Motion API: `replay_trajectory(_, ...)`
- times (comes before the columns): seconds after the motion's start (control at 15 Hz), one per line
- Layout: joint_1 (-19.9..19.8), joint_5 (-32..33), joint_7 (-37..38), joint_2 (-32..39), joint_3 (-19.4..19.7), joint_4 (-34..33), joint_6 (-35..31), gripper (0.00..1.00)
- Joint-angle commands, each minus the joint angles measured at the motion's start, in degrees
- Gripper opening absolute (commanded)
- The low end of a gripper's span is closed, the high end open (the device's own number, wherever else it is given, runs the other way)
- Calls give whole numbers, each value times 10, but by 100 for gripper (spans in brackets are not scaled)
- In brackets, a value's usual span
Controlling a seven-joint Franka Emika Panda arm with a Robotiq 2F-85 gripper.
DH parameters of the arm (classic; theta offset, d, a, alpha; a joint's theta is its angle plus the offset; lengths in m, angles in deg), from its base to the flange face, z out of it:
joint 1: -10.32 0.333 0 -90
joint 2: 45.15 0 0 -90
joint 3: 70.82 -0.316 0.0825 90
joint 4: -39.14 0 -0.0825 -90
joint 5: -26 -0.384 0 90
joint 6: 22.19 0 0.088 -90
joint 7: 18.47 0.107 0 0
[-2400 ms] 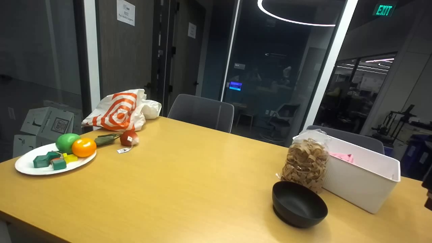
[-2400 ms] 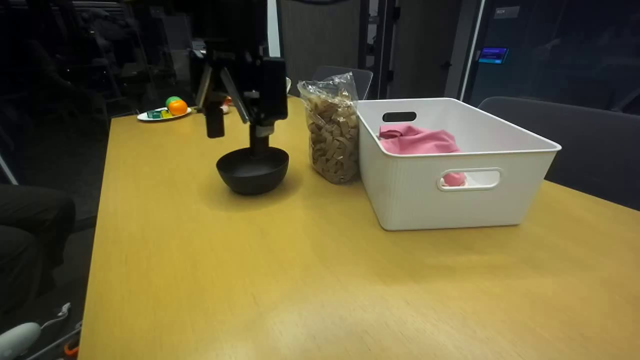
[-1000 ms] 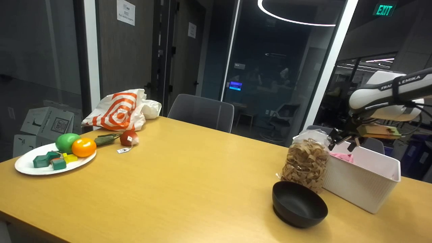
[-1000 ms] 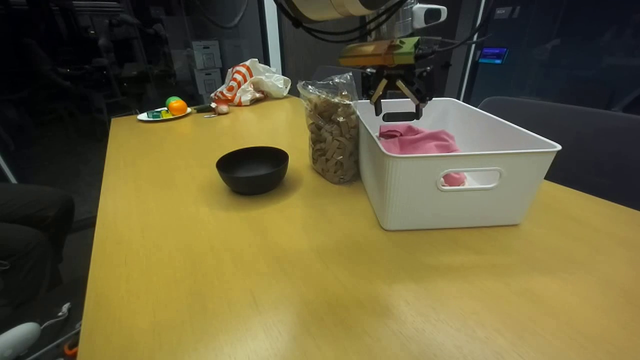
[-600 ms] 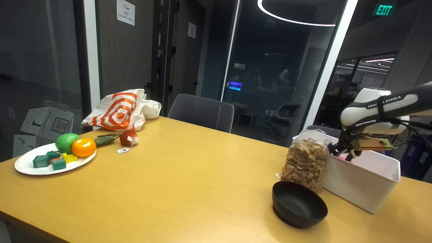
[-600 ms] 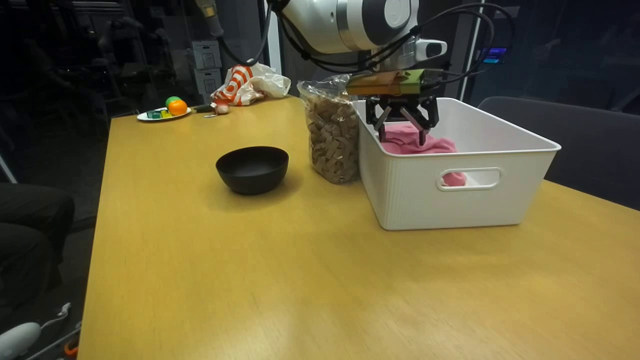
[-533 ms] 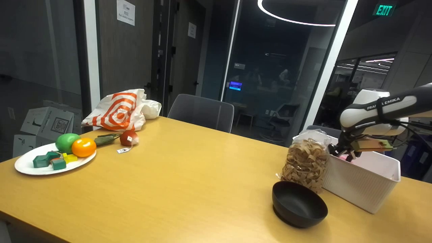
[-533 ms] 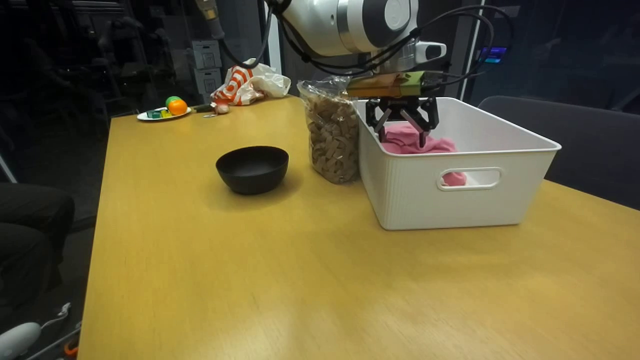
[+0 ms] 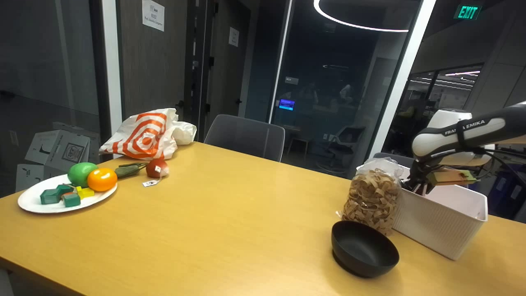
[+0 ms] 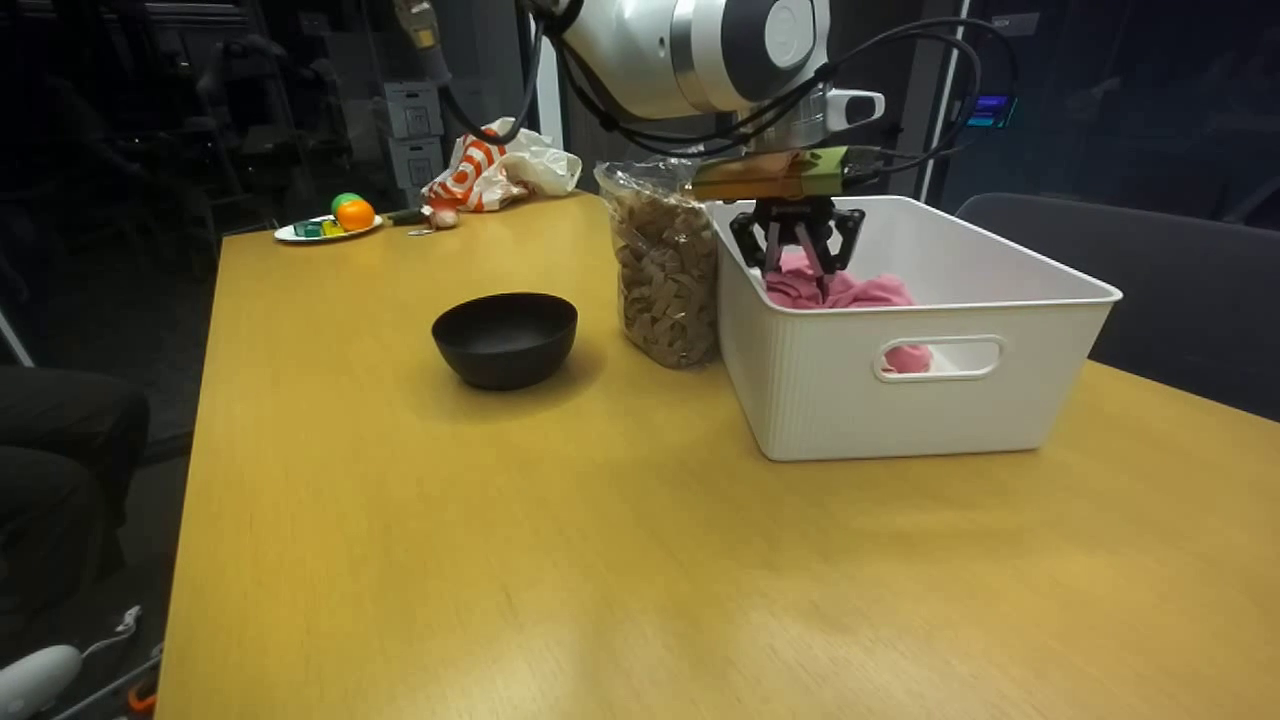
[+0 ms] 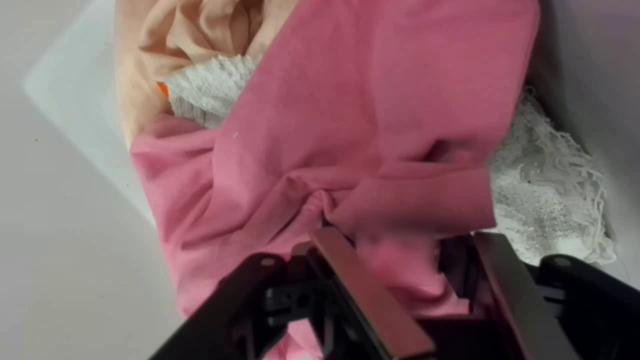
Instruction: Remove the towels from the basket
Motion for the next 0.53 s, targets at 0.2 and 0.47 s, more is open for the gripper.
replay_trajectory(0.2,-7,-8,-8,-23,-10,7,6,7)
replay_trajectory(0.47,-6,1,2,-71,1,16,6,9)
